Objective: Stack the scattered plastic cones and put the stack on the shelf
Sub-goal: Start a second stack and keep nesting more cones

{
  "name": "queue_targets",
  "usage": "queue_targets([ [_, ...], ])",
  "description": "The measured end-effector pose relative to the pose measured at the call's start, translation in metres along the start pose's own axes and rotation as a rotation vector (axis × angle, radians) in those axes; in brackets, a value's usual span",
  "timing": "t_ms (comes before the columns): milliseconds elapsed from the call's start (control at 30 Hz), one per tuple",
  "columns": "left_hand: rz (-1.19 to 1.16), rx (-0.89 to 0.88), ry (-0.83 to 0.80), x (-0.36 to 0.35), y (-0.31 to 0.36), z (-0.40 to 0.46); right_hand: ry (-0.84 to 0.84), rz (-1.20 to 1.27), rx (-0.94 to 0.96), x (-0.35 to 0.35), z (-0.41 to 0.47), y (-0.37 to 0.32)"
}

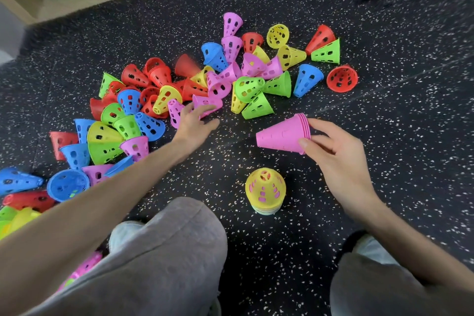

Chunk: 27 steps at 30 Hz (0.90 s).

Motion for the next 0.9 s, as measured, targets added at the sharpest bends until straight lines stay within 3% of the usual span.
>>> queue_targets([
  [133, 0.01, 0.056, -0.151, 0.007, -0.006, 0.017, -0.004, -0.027, -0.004, 0.006, -0.002, 0.002],
  [233, -0.026, 0.088, -0.129, 0.009, -0.009, 0.019, 0.007, -0.017, -0.012, 0.011, -0.002, 0.003],
  [333, -0.096, 0.058, 0.067, 0.014, -0.008, 0.011, 0.021, -0.011, -0.015, 0.014, -0.002, 0.004],
  [467, -0.072, -0.112, 0.37, 0.021, -0.007, -0.013, 0.021, -0.03, -0.006, 0.013, -0.001, 0.006],
  [700, 0.156, -0.374, 0.093, -0.014, -0.01, -0.043, 0.018, -0.059, -0.016, 0.008, -0.001, 0.012],
  [900, 0.176, -0.265, -0.003, -0.048, -0.029, -0.055, 0.025, -0.061, -0.007, 0.007, -0.001, 0.008],
])
Point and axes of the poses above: each hand's wrist, its own z-axis towards the middle knuckle, its own x-axis out of the back of the hand, y = z × x, the point moved 5 cm from there along z, towards the middle knuckle
